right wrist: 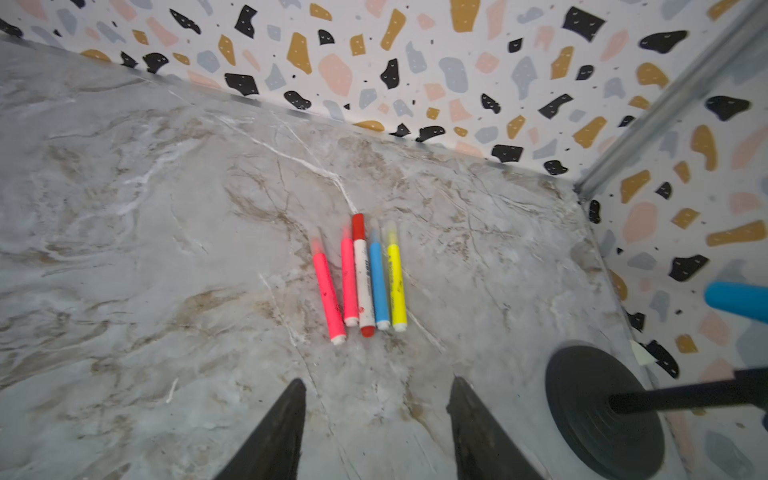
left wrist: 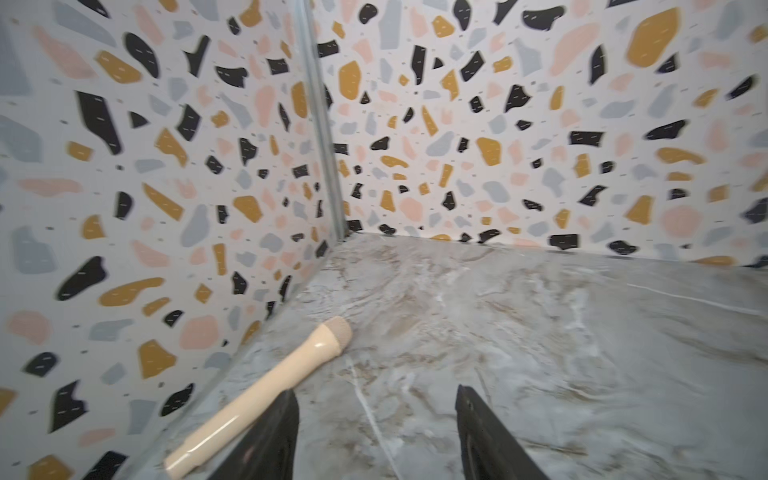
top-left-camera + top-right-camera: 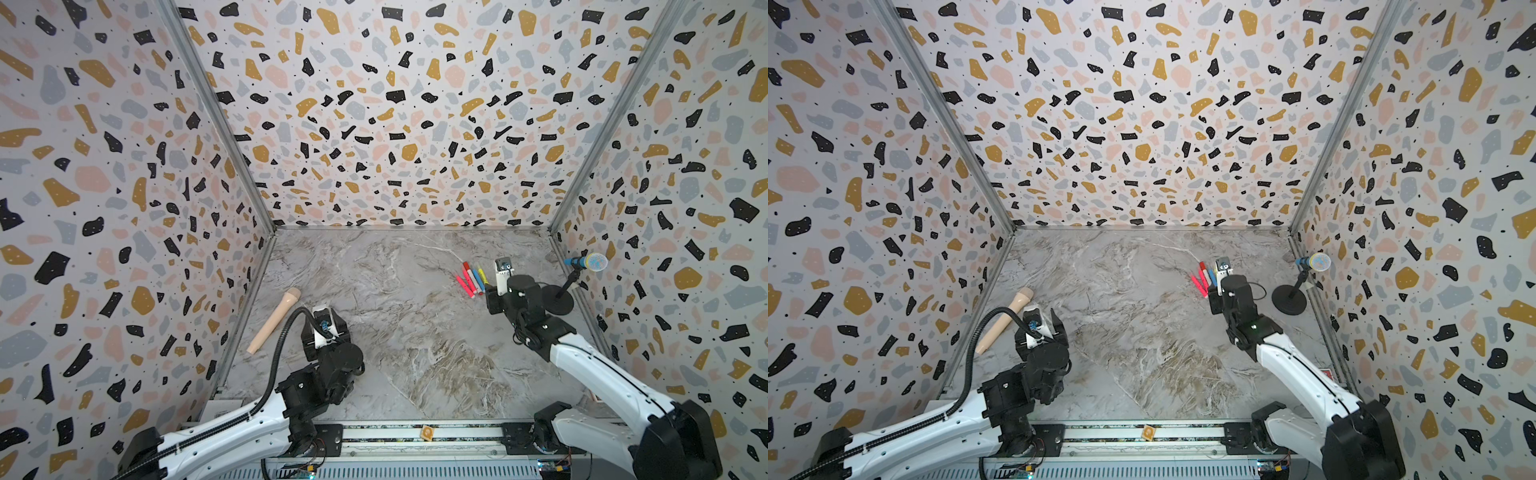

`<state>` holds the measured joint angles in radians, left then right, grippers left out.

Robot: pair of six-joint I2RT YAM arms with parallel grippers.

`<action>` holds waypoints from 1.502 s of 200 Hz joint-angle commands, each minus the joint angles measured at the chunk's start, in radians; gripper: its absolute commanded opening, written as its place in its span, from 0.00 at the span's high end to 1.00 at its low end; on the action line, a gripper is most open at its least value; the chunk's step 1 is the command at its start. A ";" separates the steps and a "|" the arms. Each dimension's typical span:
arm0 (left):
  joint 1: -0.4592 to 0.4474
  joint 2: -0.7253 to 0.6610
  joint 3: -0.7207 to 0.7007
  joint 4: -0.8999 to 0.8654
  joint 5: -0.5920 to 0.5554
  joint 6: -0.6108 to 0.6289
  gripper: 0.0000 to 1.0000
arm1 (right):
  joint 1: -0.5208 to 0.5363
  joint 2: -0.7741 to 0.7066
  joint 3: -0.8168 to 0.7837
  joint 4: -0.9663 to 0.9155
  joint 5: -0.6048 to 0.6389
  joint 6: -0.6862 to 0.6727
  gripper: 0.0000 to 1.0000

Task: Insert pens into pen caps
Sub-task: Reset both arms

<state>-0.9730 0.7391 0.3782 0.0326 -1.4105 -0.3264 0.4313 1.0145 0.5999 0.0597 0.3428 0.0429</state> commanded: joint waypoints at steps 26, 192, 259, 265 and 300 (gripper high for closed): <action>0.107 0.145 -0.056 0.125 -0.163 0.051 0.35 | -0.008 -0.245 -0.323 0.272 0.212 -0.005 0.40; 0.153 0.281 -0.104 -0.042 -0.244 -0.299 0.00 | 0.004 -0.519 -0.563 0.280 0.317 0.093 0.01; 0.332 0.065 -0.251 0.338 0.102 0.030 0.02 | 0.000 -0.538 -0.566 0.269 0.322 0.103 0.01; 0.335 0.088 -0.241 0.334 0.101 0.026 0.02 | -0.001 -0.536 -0.566 0.268 0.322 0.103 0.01; 0.363 0.191 -0.188 0.304 0.067 -0.018 0.01 | -0.002 -0.548 -0.569 0.266 0.318 0.101 0.01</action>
<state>-0.6315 0.8913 0.1455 0.2935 -1.3327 -0.3344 0.4313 0.4820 0.0235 0.3210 0.6479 0.1337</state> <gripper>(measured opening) 0.988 0.990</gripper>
